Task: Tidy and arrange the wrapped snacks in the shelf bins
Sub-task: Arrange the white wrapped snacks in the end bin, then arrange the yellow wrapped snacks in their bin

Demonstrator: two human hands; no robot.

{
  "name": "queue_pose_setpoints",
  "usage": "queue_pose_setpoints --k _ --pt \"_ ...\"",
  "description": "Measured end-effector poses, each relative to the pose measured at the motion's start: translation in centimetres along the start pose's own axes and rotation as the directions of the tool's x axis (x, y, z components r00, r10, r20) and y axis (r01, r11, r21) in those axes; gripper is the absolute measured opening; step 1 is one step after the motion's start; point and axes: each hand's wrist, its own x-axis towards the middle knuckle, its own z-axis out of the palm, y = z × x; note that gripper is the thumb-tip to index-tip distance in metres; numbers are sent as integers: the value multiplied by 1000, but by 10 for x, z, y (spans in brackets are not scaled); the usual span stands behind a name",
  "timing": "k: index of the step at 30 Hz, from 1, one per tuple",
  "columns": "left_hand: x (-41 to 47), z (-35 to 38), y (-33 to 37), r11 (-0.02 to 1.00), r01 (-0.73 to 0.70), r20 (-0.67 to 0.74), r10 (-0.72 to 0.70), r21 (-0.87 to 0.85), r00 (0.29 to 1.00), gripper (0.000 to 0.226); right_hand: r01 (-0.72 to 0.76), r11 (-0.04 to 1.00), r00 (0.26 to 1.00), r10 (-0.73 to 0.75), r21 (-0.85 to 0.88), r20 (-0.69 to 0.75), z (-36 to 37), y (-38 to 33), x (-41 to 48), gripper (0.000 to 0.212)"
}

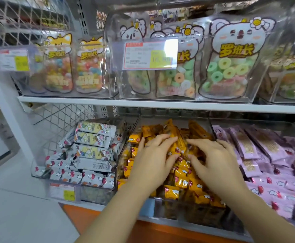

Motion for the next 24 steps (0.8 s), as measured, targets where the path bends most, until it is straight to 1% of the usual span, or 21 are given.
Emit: queue_pose_setpoints --k 3,5,9,15,17,20,22,24 --pt "-3 -11 -15 998 -45 -64 47 32 997 41 54 997 999 -54 52 -11 6 -16 9 32" --pt "-4 -18 -27 997 -72 -100 75 36 992 38 83 991 997 -83 102 -10 15 -32 17 29" --pt "-9 -36 -57 987 -138 -140 149 84 979 32 131 976 991 -126 173 -39 36 -66 32 30" --pt "-22 -71 -111 972 -189 -249 219 137 944 26 174 954 978 -196 243 67 62 -108 44 32" --pt "-31 -80 -130 977 -165 -271 197 137 942 27 192 949 968 -226 251 113 68 -119 44 37" --pt "-44 -89 -159 989 -100 -319 131 113 939 29 250 940 927 -302 234 221 75 -135 41 58" --pt "-51 -93 -178 998 -34 -344 49 48 938 31 342 924 894 -376 170 244 84 -145 40 72" --pt "-57 -96 -193 998 51 -328 -57 -25 943 35 394 916 867 -400 81 298 89 -157 42 82"
